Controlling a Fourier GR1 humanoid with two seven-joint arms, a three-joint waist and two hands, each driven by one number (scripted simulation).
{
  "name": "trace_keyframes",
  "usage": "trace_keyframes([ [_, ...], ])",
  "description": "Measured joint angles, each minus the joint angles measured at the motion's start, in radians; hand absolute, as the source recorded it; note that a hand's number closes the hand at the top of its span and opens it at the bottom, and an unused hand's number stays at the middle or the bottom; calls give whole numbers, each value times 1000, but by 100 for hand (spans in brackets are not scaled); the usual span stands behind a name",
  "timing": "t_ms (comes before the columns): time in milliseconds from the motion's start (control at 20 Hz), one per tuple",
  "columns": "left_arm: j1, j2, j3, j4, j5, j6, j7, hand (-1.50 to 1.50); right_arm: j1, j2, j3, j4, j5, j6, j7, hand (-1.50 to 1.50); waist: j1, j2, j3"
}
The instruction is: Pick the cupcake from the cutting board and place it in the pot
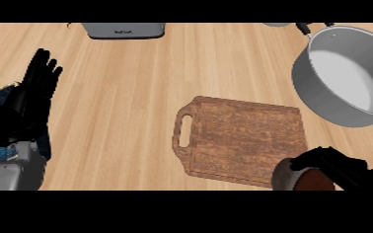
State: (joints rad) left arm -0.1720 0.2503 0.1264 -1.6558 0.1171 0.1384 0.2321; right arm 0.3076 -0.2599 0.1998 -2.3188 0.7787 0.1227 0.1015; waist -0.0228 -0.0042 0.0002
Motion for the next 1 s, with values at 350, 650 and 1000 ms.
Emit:
trace_keyframes([
  [350, -23, -11, -11, 8, -9, 0, 11, 0, -138, -1, -284, 27, -157, 36, 46, 150, 14, 3, 0],
  [650, -15, -34, -26, 6, -29, 7, -2, 0, -284, -76, -511, 158, -395, 109, 65, 150, 21, 4, 0],
  [1000, -23, -32, -19, -7, -25, -9, 14, 0, -471, -146, -611, 496, -471, 107, -13, 150, 29, 6, 0],
])
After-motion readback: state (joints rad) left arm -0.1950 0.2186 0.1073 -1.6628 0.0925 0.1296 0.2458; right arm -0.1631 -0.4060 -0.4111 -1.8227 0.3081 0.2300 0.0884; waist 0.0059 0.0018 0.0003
